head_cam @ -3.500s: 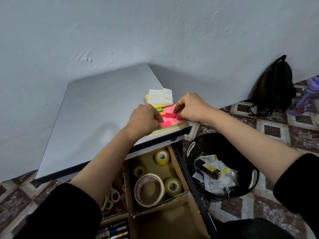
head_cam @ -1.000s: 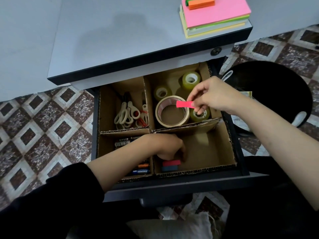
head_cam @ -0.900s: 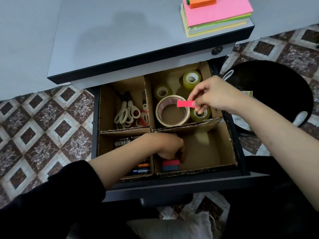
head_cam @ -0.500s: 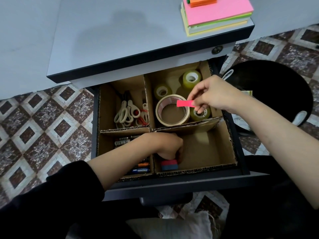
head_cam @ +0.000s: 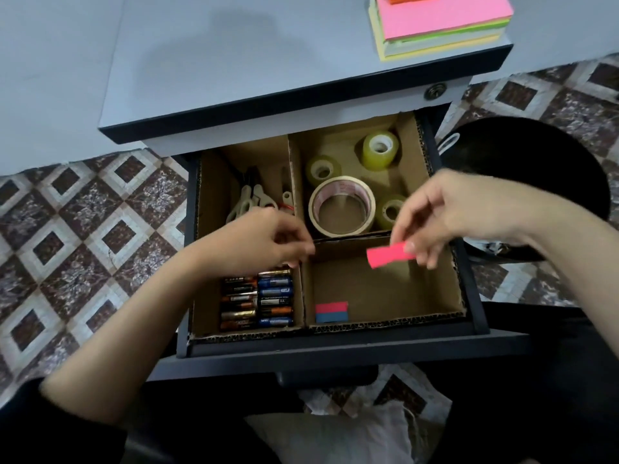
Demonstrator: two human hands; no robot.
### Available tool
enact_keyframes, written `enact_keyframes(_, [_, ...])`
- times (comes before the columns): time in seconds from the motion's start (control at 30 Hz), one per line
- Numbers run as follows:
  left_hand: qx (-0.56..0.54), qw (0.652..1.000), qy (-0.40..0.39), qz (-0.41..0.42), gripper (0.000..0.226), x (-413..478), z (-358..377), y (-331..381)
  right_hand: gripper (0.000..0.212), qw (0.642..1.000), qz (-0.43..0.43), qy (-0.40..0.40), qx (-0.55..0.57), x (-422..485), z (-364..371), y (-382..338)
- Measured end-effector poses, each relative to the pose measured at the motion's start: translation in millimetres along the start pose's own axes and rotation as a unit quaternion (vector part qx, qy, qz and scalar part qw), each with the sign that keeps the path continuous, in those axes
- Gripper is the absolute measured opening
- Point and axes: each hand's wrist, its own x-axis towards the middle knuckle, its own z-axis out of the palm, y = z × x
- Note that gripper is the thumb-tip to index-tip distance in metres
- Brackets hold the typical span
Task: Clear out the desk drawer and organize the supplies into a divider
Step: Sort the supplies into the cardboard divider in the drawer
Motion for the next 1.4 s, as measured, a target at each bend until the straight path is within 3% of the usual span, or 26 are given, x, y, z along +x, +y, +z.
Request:
enact_keyframes(0.13, [-0.104, 0.972, 0.209, -0.009, 0.011, 3.2, 16.5, -19.7, 0.015, 0.991, 0.051, -0.097, -0.081, 11.5, 44.6, 14.7])
enact_keyframes(0.3, [-0.121, 0.935, 0.334, -0.006, 0.011, 23.5, 33.5, -28.9, 0.012, 0.995, 0.022, 0.009, -0.099, 48.7, 79.7, 29.8])
enact_keyframes(0.47, [-0.143, 0.927, 0.347, 0.007, 0.015, 29.2, 34.3, -31.5, 0.012, 0.985, 0.033, 0.077, -0.149, 69.9, 95.3, 42.6])
enact_keyframes(0.77, [-0.151, 0.925, 0.35, 0.02, 0.015, 28.9, 34.9, -33.4, 0.016, 0.971, 0.012, 0.048, -0.232, 76.4, 103.8, 45.9])
enact_keyframes(1.4, [-0.141, 0.924, 0.354, 0.025, 0.015, 29.0, 35.8, -33.3, 0.017, 0.953, 0.012, 0.044, -0.298, 74.7, 104.1, 43.2])
